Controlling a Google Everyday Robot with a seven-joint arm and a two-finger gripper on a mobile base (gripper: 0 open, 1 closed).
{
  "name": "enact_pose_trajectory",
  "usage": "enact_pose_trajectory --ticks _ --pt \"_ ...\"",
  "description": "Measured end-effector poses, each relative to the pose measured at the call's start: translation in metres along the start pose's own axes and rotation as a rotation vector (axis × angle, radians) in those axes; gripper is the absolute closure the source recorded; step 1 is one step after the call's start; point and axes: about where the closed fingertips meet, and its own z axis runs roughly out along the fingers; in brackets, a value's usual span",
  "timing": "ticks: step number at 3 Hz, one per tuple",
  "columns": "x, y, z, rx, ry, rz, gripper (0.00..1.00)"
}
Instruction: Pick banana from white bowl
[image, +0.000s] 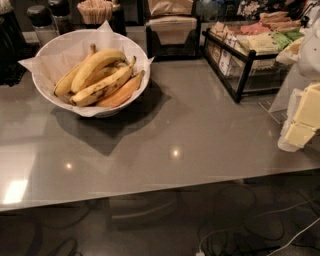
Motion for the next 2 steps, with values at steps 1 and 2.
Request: enact_pose_trajectory --ticks 1,2 --pt "0.000 0.000 0.000 0.000 0.000 0.000 0.00" --pt "-0.012 -0.007 0.002 -0.004 -0.043 -0.039 0.00"
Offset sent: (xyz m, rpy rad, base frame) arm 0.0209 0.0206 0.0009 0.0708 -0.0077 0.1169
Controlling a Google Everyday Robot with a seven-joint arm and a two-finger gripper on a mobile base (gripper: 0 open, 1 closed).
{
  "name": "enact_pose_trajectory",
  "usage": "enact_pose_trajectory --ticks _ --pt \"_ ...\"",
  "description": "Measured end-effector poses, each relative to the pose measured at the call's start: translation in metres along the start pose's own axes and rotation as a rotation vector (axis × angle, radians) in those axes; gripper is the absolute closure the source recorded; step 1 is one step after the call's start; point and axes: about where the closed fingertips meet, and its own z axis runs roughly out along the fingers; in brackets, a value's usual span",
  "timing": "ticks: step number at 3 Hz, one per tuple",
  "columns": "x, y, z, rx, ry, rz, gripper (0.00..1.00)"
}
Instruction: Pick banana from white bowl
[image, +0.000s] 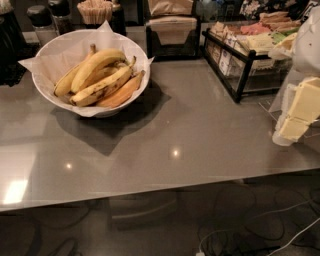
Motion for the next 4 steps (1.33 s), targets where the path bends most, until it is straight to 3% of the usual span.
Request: enact_pose_trajectory --ticks 1,2,3,4 --pt "-0.042 -0.021 0.007 0.015 -0.095 -0.149 0.00" --pt "-0.096 -0.041 0.016 0.019 -0.229 -0.339 0.00" --pt "-0.149 -0.046 0.027 -0.008 -0.364 -0.491 0.00" --pt "-0.150 -0.046 0.027 -0.004 -0.368 -0.500 0.00"
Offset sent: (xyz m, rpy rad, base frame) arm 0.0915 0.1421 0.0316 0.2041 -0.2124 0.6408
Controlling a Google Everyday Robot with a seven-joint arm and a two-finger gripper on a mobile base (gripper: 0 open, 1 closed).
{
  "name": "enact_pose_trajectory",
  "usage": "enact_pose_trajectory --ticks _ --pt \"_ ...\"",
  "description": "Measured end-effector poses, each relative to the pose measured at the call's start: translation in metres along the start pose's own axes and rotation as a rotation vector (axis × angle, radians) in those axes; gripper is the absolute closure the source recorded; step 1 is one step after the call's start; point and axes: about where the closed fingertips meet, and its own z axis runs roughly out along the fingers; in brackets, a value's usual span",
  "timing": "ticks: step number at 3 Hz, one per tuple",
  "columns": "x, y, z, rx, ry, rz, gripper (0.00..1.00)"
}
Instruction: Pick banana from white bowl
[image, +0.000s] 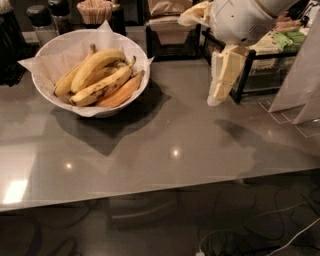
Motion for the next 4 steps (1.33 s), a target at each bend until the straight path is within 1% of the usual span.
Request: enact_pose_trajectory --ticks 1,2,3,4 --pt "0.000 0.000 0.000 0.000 0.000 0.000 0.00" --pt "-0.004 -0.033 0.019 0.018 -0.041 -0.077 0.00" --pt "-0.010 -0.084 0.040 0.049 -0.082 -0.173 0.00" --pt "-0.016 -0.095 0.032 0.080 -0.091 -0.184 0.08"
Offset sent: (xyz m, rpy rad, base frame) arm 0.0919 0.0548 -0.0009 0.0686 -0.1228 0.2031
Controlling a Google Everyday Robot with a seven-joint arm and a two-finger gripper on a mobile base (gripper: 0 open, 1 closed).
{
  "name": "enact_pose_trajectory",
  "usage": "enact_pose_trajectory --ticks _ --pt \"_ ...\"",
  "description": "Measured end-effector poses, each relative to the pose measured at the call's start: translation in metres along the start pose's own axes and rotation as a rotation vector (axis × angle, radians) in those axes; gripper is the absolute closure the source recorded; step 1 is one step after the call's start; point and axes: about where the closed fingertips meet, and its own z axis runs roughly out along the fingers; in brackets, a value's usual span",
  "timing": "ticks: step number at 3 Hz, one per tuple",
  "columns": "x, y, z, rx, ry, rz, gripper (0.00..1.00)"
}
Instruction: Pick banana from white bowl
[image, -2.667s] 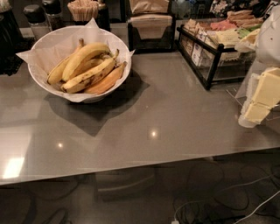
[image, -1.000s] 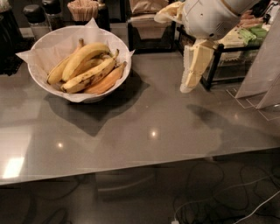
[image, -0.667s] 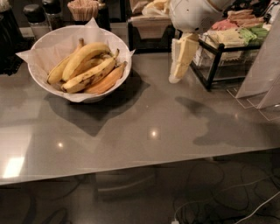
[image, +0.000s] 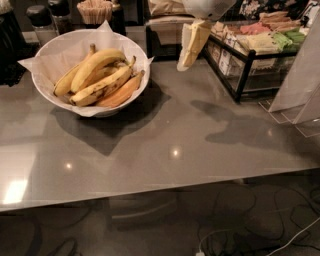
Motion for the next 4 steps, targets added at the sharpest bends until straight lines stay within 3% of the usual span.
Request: enact_pose_trajectory --ticks 1,2,3,4 --pt "0.000 0.001 0.001 -0.002 0.000 0.000 0.17" --pt "-0.001 -0.001 0.003 0.000 -0.004 -0.001 0.16" --pt "-0.015 -0.026 0.024 0.031 -0.068 -0.033 0.12" --pt "-0.032 -0.055 0.055 0.039 -0.142 -0.077 0.16"
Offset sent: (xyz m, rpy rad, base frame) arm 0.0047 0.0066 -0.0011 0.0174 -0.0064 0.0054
